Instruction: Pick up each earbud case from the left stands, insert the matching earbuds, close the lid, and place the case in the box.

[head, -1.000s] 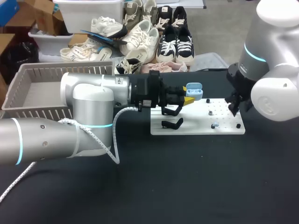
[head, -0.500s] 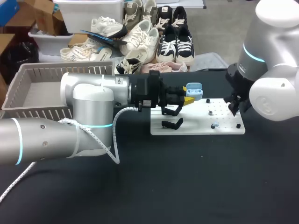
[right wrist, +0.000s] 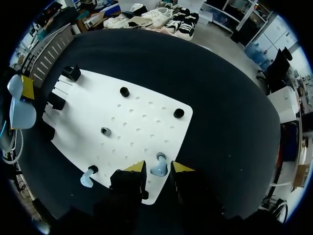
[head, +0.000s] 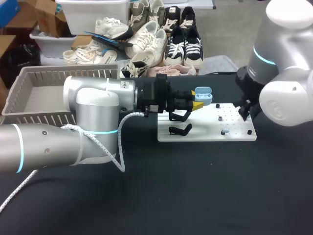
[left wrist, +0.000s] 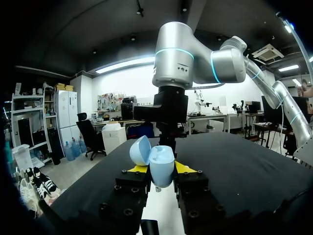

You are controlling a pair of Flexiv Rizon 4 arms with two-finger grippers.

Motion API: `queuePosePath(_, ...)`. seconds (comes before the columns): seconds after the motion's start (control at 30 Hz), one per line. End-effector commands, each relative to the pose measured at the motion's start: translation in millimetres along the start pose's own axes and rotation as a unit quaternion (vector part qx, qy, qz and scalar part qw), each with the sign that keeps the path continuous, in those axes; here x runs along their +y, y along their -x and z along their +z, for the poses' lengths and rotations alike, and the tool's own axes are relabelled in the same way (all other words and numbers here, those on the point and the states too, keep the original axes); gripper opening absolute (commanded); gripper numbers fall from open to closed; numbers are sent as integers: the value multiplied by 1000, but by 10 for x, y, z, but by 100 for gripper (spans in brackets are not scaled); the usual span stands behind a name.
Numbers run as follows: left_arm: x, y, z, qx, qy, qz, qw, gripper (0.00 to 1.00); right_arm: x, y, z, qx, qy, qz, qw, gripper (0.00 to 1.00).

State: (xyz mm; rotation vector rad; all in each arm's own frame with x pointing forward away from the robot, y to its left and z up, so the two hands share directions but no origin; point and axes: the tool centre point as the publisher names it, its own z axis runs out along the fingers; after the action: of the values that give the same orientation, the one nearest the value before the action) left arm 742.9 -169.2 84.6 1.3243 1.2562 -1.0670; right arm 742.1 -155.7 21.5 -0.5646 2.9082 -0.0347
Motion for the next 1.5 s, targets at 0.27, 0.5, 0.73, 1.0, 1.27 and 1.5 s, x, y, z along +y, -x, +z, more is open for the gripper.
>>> queuePosePath(0.27,-2,-6,-3,-1,0,1,1000,0,2,-9,7,0,-4,5,1000,32)
queuePosePath(0.5,-2,-6,-3,-1,0,1,1000,0,5,-11,7,0,-4,7,1000,29)
queuePosePath(0.73,-2,-6,-3,-1,0,1,1000,0,9,-10,11,1,-4,8,1000,26)
queuePosePath(1.0,-2,-6,-3,-1,0,1,1000,0,6,-21,25,3,-4,12,1000,20)
queuePosePath(1.27,-2,-6,-3,-1,0,1,1000,0,-3,-28,29,4,-4,13,1000,9)
queuePosePath(1.5,-2,-6,-3,-1,0,1,1000,0,17,-28,16,6,-5,15,1000,0)
